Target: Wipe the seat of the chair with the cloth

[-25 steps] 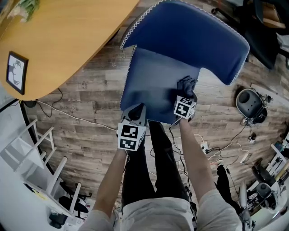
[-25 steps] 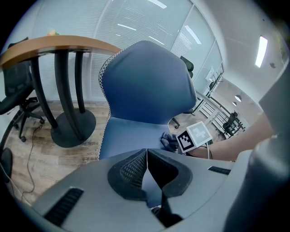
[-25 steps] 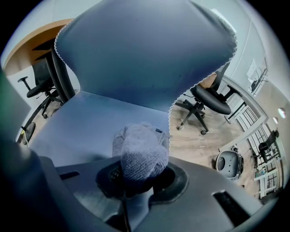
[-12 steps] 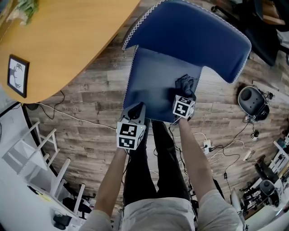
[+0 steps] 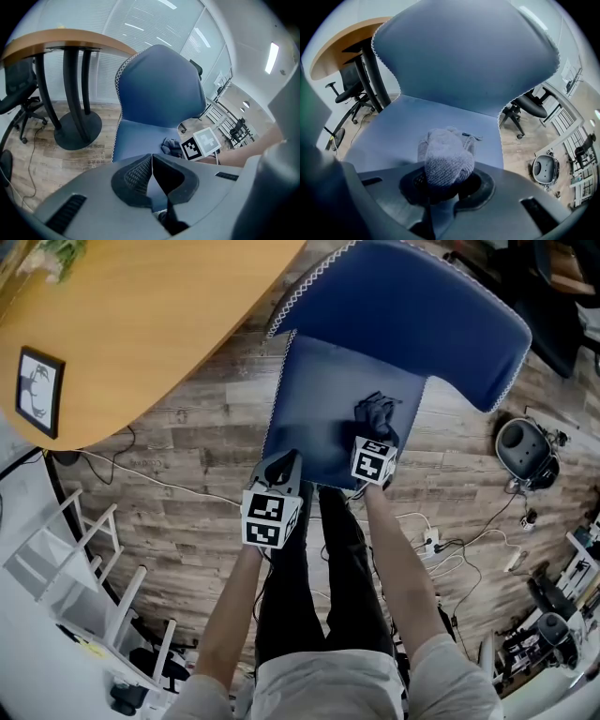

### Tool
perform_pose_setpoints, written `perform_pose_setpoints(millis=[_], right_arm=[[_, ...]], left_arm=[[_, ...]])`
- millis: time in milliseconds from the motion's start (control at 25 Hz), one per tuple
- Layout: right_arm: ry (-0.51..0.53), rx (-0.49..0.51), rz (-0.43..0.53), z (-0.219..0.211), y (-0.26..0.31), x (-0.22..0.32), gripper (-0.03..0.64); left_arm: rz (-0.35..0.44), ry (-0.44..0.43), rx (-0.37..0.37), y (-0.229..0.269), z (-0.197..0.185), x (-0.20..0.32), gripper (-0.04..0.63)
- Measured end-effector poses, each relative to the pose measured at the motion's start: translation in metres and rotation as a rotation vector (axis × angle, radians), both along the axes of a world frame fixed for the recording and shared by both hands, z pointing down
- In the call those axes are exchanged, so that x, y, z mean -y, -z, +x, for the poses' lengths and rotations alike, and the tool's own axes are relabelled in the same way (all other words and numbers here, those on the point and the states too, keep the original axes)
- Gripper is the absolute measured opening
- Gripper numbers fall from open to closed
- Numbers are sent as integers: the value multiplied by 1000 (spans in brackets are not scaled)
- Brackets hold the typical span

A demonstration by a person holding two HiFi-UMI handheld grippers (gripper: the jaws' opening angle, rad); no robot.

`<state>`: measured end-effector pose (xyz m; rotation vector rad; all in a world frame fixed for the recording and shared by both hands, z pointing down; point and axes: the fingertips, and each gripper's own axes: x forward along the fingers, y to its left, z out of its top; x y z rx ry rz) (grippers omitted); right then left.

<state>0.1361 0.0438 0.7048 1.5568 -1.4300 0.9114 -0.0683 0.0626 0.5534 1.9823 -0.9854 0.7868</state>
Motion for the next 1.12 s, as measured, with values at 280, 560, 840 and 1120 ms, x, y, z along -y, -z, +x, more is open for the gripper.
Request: perform_pose_setpoints(millis=[280,560,840,1120], right_arm=[[-7,3,0,-19,-1,0,77],[-65,-12,6,-22,0,0,77],[-33,-36,10,-35,1,5,77],[77,-55,33,-70,3,14,77]], left_arm=[[1,16,6,4,-13,0,29],[-23,48,-3,-2,-24,-4,29],[-26,59,-10,-2,-30,0,29],[-23,87,-12,-8,-43,4,29]])
